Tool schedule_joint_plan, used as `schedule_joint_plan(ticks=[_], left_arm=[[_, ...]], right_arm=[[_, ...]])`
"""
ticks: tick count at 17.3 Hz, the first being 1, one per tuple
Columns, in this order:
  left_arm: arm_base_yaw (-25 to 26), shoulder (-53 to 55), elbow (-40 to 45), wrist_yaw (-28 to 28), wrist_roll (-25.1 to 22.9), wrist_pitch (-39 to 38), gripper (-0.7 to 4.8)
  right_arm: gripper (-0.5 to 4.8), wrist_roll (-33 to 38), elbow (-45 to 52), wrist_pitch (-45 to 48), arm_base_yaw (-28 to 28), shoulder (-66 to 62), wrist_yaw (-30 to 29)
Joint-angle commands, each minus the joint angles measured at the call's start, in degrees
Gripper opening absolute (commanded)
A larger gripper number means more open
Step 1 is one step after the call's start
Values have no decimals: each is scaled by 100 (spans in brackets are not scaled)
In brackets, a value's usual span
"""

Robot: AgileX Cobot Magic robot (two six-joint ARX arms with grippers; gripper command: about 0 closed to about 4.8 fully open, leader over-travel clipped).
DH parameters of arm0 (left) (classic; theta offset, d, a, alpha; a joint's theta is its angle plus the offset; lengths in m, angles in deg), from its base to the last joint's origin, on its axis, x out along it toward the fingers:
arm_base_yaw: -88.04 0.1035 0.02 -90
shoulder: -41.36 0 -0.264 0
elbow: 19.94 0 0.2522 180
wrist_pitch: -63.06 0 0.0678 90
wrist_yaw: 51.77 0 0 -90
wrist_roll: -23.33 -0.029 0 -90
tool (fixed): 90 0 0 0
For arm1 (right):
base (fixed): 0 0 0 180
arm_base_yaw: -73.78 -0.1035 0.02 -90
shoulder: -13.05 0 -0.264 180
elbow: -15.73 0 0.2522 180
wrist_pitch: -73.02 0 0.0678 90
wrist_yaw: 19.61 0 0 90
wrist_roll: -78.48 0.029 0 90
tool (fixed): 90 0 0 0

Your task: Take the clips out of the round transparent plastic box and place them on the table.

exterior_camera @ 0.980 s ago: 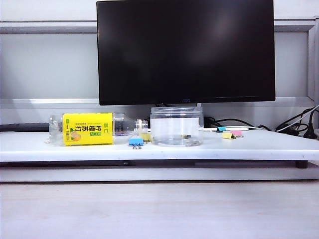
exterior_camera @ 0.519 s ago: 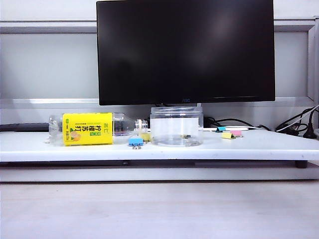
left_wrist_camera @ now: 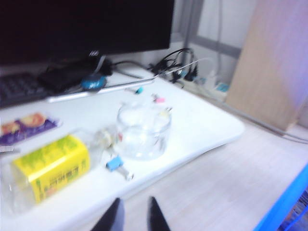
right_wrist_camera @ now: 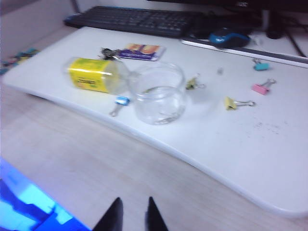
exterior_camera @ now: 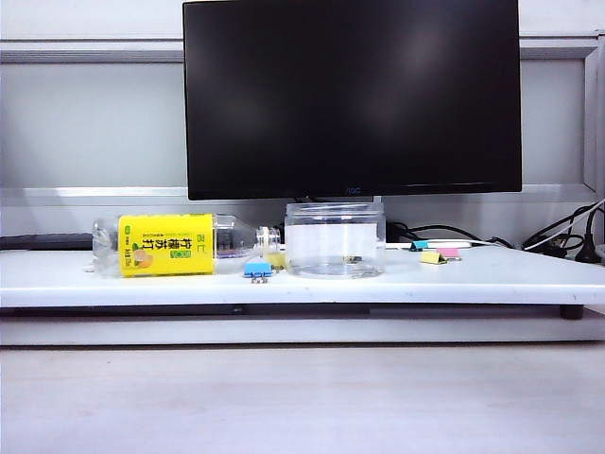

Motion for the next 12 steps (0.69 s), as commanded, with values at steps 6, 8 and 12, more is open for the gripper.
schedule_joint_plan(ticks=[6, 8, 12], left_arm=[[4, 4, 970, -463, 304, 754, 79], [4, 4, 1222, -463, 304, 837, 79], [4, 4, 1534, -400, 295, 920, 68]], right_arm=[[72, 284, 1672, 2094, -4, -15, 44], [72, 691, 2004, 2673, -4, -11, 39], [72, 734, 2470, 3646, -7, -2, 42]])
